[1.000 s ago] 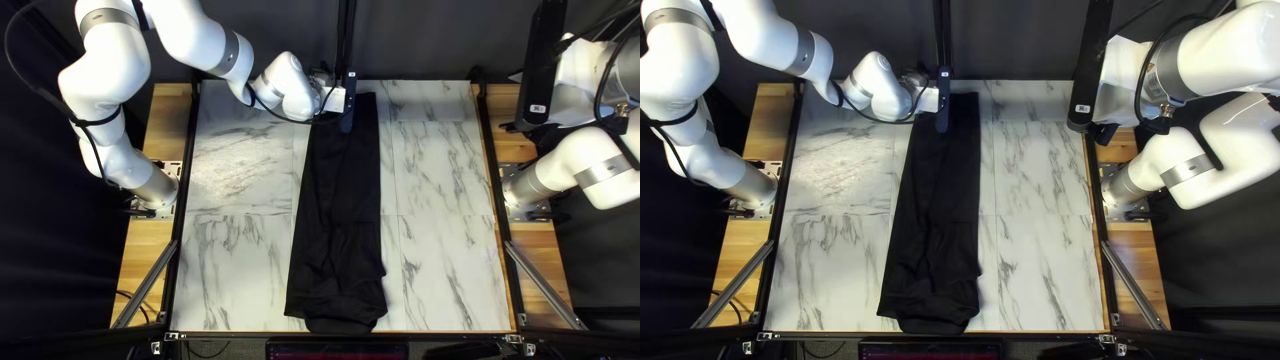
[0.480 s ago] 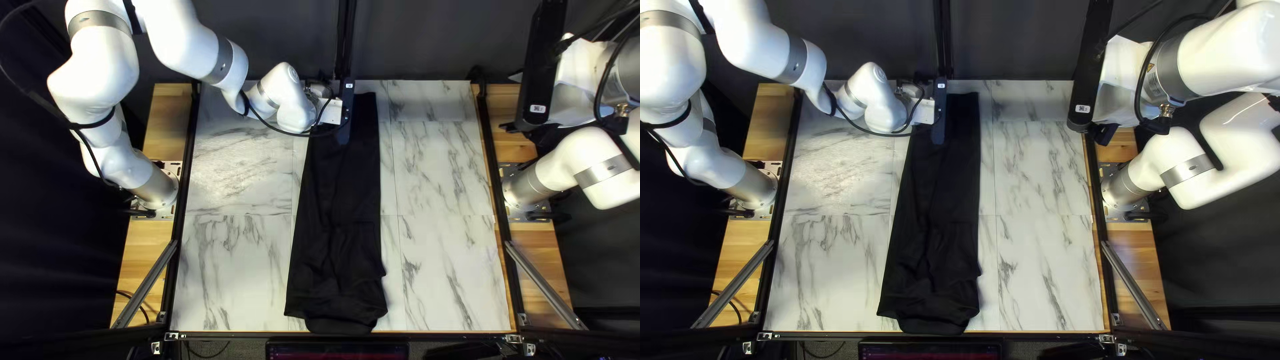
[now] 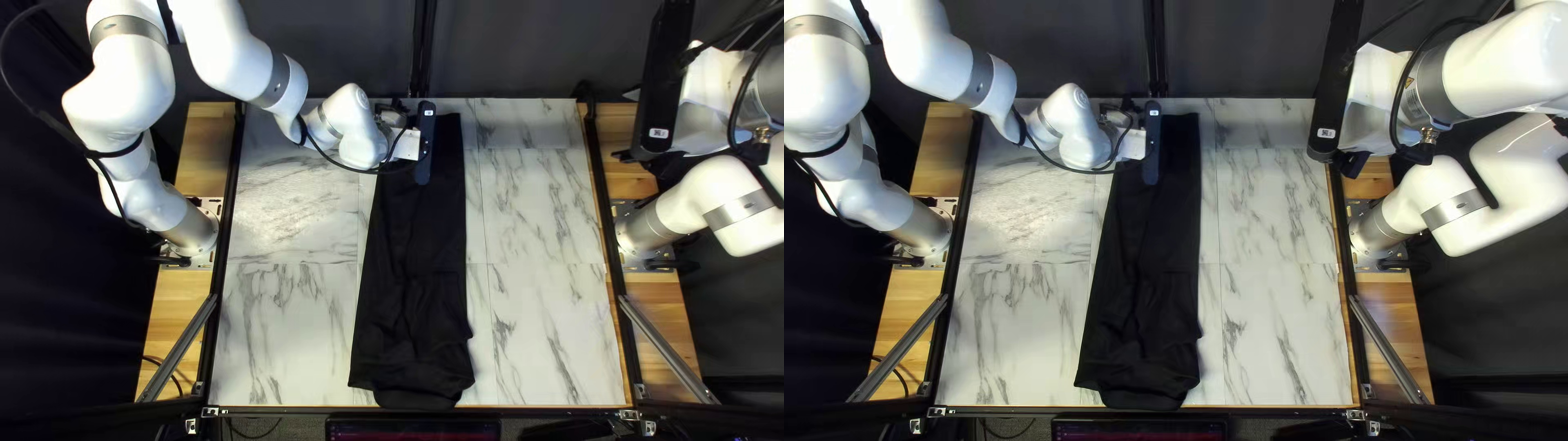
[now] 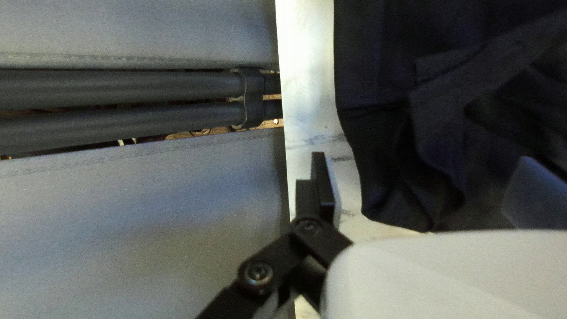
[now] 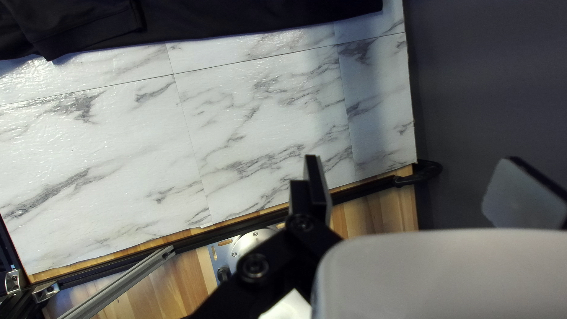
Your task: Fold t-shirt
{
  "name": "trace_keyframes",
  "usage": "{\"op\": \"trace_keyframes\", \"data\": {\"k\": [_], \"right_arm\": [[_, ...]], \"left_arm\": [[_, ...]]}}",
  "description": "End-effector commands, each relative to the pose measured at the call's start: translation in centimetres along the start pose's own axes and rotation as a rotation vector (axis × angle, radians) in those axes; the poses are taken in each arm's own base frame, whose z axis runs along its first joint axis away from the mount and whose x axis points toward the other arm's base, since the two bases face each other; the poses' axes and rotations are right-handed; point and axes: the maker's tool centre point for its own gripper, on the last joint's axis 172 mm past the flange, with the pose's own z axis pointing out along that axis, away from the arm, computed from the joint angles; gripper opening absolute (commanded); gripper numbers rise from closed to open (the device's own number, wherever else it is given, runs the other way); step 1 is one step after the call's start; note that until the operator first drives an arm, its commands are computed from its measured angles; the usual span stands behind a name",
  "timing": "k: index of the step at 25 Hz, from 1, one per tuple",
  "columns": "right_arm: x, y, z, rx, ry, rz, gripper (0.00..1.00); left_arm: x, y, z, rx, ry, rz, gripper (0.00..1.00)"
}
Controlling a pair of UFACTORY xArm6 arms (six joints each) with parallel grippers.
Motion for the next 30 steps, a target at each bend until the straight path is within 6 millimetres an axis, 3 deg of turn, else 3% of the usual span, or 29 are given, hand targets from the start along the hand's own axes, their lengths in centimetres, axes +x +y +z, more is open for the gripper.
{"op": "trace_keyframes", "data": {"k": [1,10,19,25,30], "right_arm": [[0.0,0.0,0.0,0.0,0.0,0.0,1.0],[0.0,0.0,0.0,0.0,0.0,0.0,1.0],[0.0,0.0,0.0,0.0,0.0,0.0,1.0],[0.0,0.0,0.0,0.0,0.0,0.0,1.0],[0.0,0.0,0.0,0.0,0.0,0.0,1.0]], "left_arm": [[-0.6,-0.2,0.5,-0.004,-0.009,-0.008,1.0],[-1.8,-2.3,1.1,0.023,-0.033,-0.007,1.0],[-1.5,-4.5,1.4,0.045,-0.037,0.005,1.0],[-0.9,-2.5,-0.8,0.047,-0.014,0.01,1.0],[0.2,-1.1,-0.8,0.031,0.004,0.01,1.0]]}}
